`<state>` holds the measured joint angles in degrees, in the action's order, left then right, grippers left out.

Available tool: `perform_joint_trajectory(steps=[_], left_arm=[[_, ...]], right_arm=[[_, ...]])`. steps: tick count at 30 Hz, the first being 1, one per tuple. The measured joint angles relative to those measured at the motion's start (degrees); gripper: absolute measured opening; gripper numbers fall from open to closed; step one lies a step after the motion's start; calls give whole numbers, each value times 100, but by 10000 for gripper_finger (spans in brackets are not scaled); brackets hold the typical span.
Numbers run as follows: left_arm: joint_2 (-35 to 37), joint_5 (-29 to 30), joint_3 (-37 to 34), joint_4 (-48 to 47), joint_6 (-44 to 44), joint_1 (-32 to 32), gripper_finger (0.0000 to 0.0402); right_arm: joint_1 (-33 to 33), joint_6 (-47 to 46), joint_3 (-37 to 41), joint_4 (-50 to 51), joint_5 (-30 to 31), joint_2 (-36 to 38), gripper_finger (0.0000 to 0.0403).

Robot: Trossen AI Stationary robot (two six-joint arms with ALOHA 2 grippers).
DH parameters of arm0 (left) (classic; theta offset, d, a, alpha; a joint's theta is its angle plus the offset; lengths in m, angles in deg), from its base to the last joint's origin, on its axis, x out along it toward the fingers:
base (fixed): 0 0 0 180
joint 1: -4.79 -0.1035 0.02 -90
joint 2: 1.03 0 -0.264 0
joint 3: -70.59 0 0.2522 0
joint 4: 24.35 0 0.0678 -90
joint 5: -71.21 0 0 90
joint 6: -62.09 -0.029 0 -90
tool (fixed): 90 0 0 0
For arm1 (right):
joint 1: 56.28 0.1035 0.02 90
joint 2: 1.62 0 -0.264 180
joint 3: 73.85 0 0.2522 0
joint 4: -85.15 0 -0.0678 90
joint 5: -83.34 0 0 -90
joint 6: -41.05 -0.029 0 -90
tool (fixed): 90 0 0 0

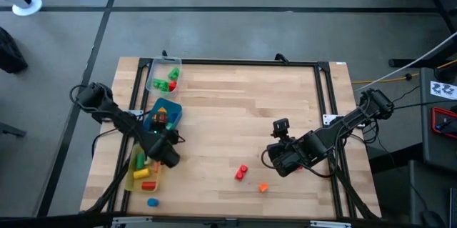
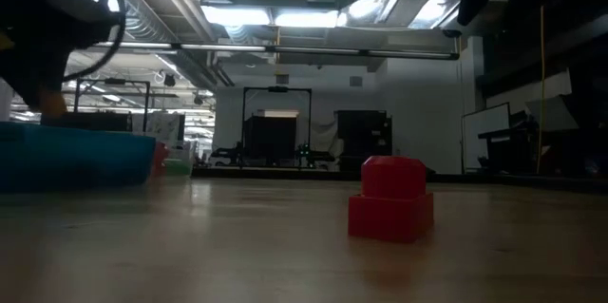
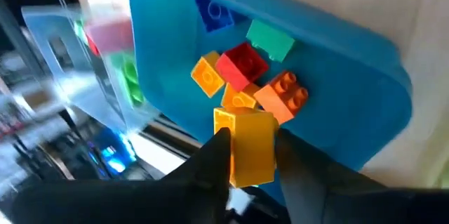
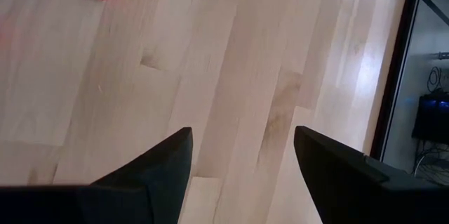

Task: Sort blocks by size
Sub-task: Put the yellow 4 stud game piece into the blue bin, then put the blue cylindrical block into the yellow bin

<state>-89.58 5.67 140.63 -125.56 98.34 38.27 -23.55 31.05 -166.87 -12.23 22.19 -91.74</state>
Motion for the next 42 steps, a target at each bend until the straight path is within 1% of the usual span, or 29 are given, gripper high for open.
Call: perform_joint_trajectory(steps=[5,8,10,13,17,20,21,22,27,31,34,36,38,42], left_arm=[[0,-88,-45,-11,699,-213,130],[-1,-93,-45,-13,859,-303,150],[-2,-262,-5,-63,861,-355,160],[-2,-1052,236,-212,725,-437,166],[-4,-2672,739,-245,925,-512,163],[2,-3994,1077,-63,1582,-479,160],[2,-4309,1147,30,1918,-438,160],[2,-4499,1201,129,2243,-377,160],[2,-4701,1269,917,3788,190,159],[2,-5102,1269,1659,5083,693,159],[2,-5113,1271,2314,6144,1104,159],[0,-5013,1271,2683,6780,1373,159],[-4,-4715,1256,2942,7393,1621,159],[-7,-4056,1249,3020,8608,2012,159]], right_arm=[[0,4,-1,2,-9,0,250],[0,4,1,2,-9,0,250],[0,7,1,2,-11,0,250],[0,7,0,2,-14,0,250],[0,9,1,4,-14,0,250],[0,9,1,7,-14,0,250],[0,9,-1,5,-14,0,250],[0,9,0,4,-14,0,250],[0,123,-1,4,-16,0,250],[1,152,0,2,-59,0,250],[2,153,1,2,-92,0,250],[2,153,1,0,-90,0,250],[2,154,0,0,-91,0,250],[2,155,1,-4,-90,0,250]])
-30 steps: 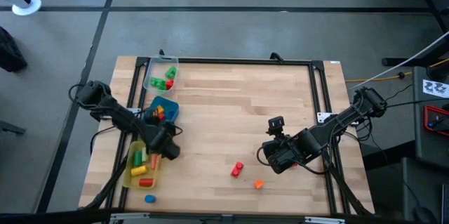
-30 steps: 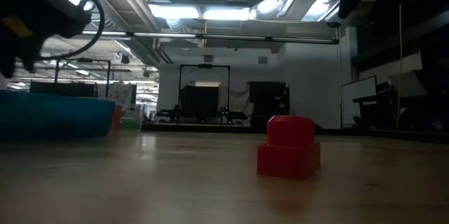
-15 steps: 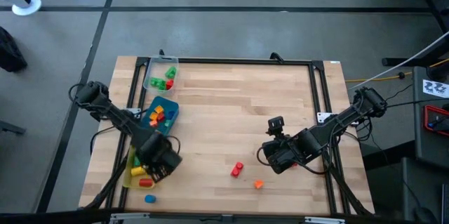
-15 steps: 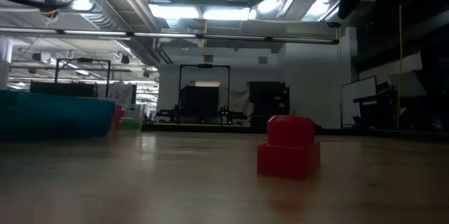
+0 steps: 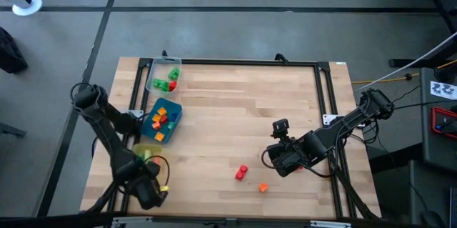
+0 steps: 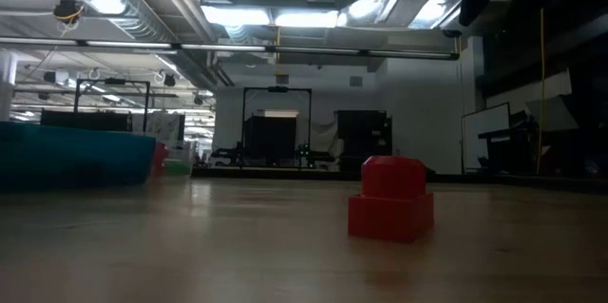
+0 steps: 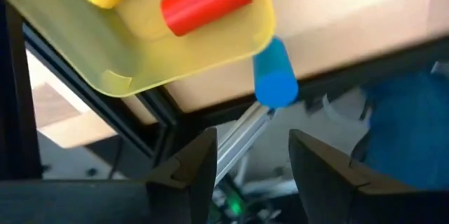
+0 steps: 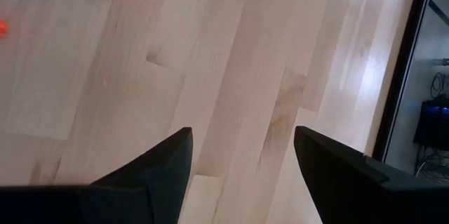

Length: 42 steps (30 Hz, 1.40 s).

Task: Sort blocks by size
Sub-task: Put the blue cylindrical block into the yellow bin

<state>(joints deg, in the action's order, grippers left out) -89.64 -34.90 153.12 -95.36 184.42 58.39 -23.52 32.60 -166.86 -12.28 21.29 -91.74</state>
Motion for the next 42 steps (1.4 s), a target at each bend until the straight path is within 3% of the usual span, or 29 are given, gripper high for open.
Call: perform_joint_trajectory(steps=[5,10,18,28,42], left_arm=[[0,474,0,-20,888,303,159],[0,836,-2,-25,1182,492,159],[0,856,-4,-32,601,509,159],[-110,900,-4,281,1501,605,159],[-737,916,-8,615,1378,610,159]], right_arm=[[-1,0,-2,-1,-46,0,250],[0,0,-1,-2,-52,0,250],[0,0,0,-2,-52,0,250],[0,2,0,0,-52,0,250],[0,2,0,2,-52,0,250]])
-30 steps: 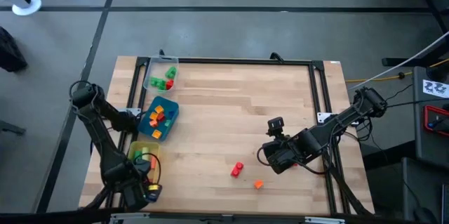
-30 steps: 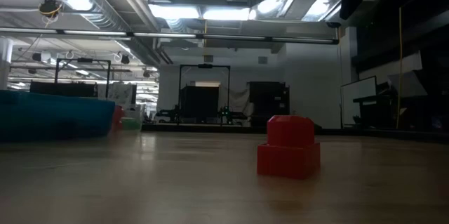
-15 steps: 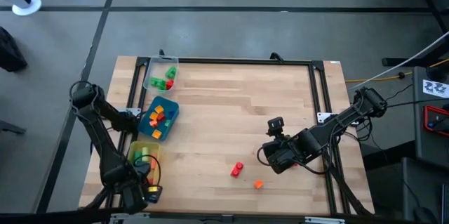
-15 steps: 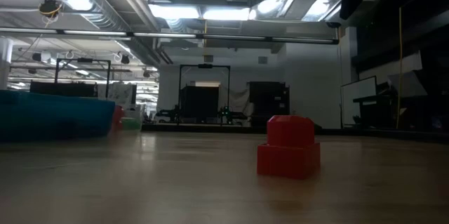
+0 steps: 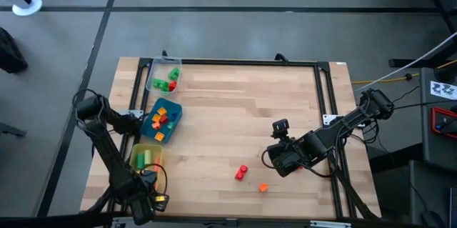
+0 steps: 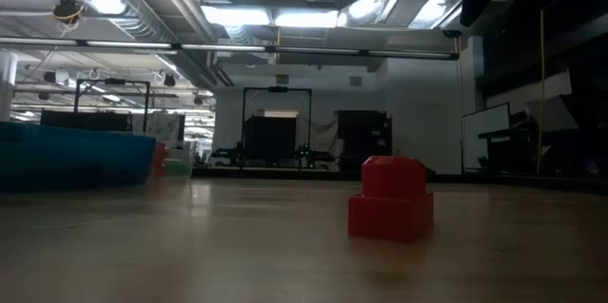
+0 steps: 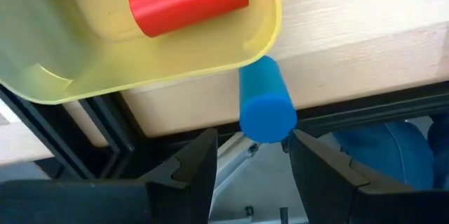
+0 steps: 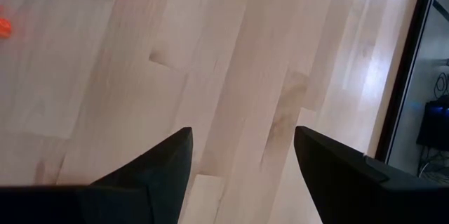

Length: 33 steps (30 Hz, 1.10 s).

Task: Sort blocks by size
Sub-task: Put the blue cylindrical block into the yellow bin

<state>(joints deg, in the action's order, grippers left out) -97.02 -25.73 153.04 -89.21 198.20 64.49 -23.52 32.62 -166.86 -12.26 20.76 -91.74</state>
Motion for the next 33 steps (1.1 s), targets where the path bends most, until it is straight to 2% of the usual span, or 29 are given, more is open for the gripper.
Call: perform_joint_trajectory(steps=[9,25,33], left_arm=[[-45,206,0,76,126,0,159],[-50,211,0,76,191,0,159],[-353,211,2,104,48,0,159]], right_arm=[[0,0,-2,-2,0,0,250],[0,0,0,0,0,0,250],[0,0,-2,-2,0,0,250]])
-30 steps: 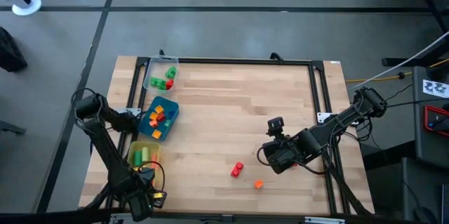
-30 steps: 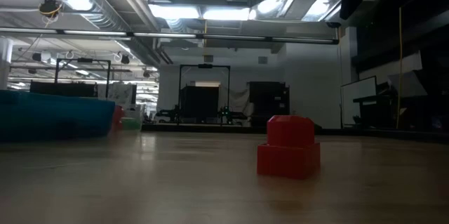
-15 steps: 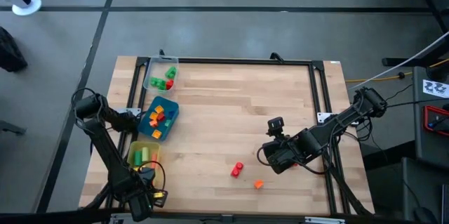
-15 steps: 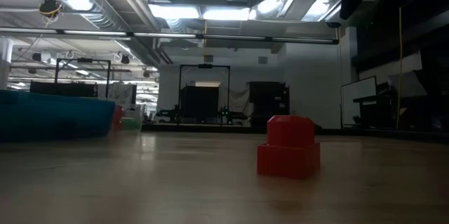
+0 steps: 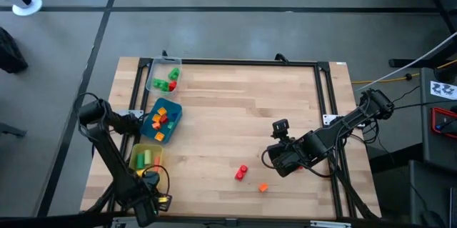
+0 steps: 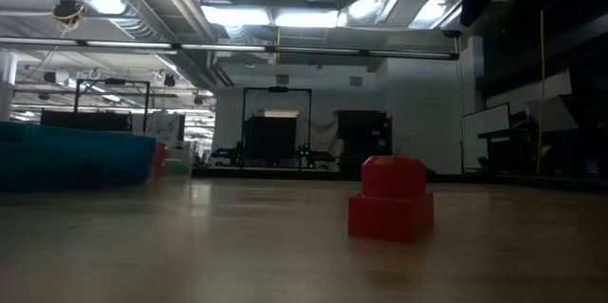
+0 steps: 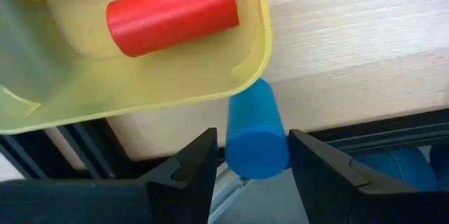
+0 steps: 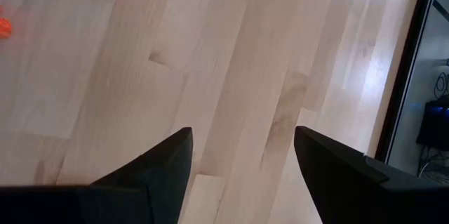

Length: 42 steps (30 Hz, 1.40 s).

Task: Sort blocks by size
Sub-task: Put the blue cylindrical block into the yellow bin

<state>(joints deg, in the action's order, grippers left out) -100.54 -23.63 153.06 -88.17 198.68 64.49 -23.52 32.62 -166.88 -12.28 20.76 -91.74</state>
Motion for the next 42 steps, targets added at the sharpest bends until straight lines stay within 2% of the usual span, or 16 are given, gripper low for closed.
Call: perform_joint_trajectory(steps=[19,26,33,42], left_arm=[[-141,22,0,50,-39,26,158],[-136,22,0,66,-45,26,117],[-126,22,0,375,-181,26,116],[478,128,0,562,-410,-30,116]], right_arm=[[0,0,2,1,0,-1,250],[-1,-1,1,1,0,-2,250],[0,27,0,1,0,-2,250],[-2,166,0,2,0,-2,250]])
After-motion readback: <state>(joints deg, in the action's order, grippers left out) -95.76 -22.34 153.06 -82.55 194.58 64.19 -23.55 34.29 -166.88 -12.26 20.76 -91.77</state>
